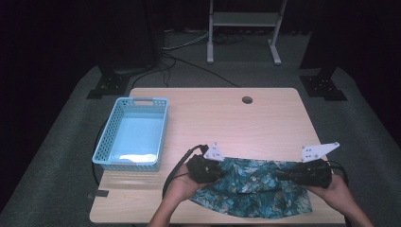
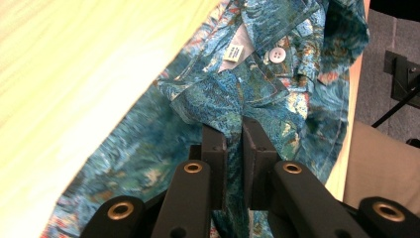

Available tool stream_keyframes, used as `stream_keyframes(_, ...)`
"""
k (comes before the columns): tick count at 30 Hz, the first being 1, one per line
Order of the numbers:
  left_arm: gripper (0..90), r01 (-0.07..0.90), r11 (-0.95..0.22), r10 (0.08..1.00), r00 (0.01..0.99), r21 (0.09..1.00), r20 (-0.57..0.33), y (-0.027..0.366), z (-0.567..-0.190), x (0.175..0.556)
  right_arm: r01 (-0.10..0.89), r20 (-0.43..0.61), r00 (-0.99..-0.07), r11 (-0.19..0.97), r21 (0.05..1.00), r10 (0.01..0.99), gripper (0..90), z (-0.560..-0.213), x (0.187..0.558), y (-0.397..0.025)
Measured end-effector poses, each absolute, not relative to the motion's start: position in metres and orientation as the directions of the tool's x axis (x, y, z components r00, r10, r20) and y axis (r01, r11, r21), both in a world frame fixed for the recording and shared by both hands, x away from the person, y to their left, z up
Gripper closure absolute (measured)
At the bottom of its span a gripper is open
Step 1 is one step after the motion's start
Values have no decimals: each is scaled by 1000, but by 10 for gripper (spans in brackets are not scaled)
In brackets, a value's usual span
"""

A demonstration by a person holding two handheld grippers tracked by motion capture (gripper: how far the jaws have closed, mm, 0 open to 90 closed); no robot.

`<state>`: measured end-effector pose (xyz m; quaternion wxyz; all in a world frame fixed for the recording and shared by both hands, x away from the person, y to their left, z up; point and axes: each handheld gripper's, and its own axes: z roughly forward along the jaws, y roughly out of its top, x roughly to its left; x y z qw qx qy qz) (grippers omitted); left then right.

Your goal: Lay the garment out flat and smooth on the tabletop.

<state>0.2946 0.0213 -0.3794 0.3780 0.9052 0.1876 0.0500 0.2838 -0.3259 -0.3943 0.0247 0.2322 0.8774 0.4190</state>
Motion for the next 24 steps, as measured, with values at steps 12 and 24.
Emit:
stream_keyframes(12,845,328,-619,418,907,713,-53,27,-369,322,389,154,-891,544,744,427,846,-384,309,-323)
stream_keyframes(24,212,360,-438,711,699,824,72,8,-327,444,468,128,-635,247,849,762,378,-307,451,-323)
